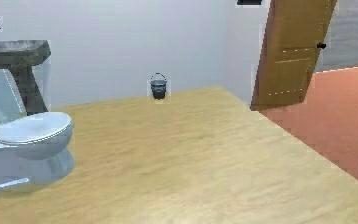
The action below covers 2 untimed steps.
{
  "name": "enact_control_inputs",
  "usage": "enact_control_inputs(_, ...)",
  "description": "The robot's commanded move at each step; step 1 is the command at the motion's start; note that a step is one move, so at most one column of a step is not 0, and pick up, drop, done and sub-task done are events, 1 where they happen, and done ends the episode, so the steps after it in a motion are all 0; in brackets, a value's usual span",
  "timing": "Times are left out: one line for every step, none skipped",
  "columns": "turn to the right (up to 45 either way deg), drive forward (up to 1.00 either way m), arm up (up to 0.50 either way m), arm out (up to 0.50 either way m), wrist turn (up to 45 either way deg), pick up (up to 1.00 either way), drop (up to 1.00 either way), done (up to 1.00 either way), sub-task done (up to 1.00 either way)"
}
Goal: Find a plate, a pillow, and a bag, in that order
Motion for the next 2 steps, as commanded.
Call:
enact_control_inputs(0.0, 0.30, 0.00, 0.00, 0.0, 0.00, 0.00, 0.00, 0.00)
enact_control_inputs(45.0, 0.00, 0.00, 0.00, 0.0, 0.00, 0.00, 0.00, 0.00)
